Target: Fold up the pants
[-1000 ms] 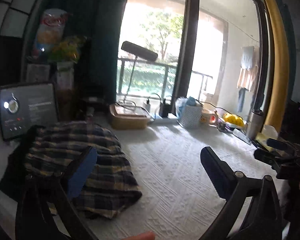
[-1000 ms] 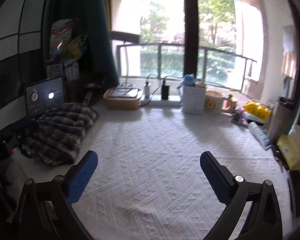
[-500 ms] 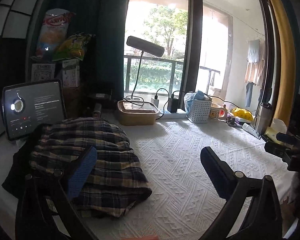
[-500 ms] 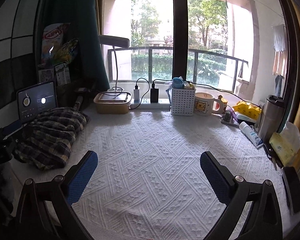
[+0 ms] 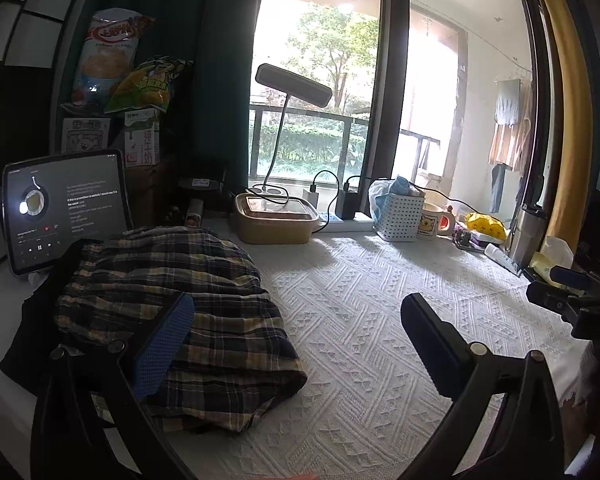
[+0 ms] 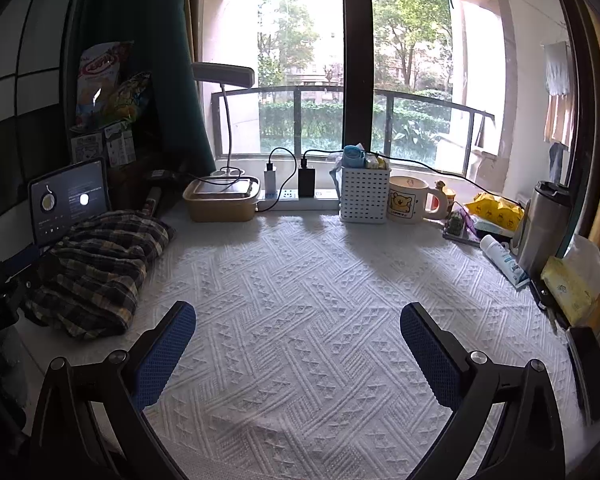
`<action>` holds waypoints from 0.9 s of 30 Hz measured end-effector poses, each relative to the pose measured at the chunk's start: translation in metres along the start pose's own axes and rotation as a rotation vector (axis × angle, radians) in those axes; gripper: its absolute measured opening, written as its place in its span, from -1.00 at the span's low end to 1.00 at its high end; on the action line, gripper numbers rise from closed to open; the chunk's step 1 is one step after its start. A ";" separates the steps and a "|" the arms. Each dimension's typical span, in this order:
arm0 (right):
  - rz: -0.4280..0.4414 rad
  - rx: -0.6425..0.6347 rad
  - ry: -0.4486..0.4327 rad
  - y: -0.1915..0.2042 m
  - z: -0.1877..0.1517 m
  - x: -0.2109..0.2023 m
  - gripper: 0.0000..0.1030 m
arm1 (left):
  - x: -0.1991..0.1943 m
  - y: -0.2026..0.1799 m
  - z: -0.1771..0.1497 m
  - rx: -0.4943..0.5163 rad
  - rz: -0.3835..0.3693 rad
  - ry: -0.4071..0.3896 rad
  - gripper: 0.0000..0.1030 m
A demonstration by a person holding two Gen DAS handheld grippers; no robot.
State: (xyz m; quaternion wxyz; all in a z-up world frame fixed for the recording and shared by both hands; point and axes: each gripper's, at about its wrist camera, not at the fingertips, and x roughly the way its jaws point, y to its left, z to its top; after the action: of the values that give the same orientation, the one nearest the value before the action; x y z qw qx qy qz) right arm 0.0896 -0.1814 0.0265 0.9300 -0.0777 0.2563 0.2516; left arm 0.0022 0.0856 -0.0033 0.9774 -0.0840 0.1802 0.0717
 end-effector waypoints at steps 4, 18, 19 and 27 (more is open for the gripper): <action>0.000 0.001 0.001 -0.001 -0.001 0.000 1.00 | -0.001 -0.001 0.000 0.000 -0.001 -0.001 0.98; 0.000 0.002 0.002 -0.001 -0.002 0.000 1.00 | -0.001 -0.006 0.000 0.005 -0.001 0.001 0.98; 0.000 0.002 0.001 -0.001 -0.002 0.000 1.00 | -0.001 -0.006 0.000 0.005 -0.001 0.001 0.98; 0.000 0.001 0.003 0.000 -0.003 -0.001 1.00 | -0.002 -0.007 -0.001 0.006 -0.002 0.002 0.98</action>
State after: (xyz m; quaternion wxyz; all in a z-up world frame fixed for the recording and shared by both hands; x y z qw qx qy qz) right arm 0.0881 -0.1826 0.0245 0.9298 -0.0775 0.2577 0.2512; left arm 0.0015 0.0780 -0.0028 0.9775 -0.0812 0.1815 0.0701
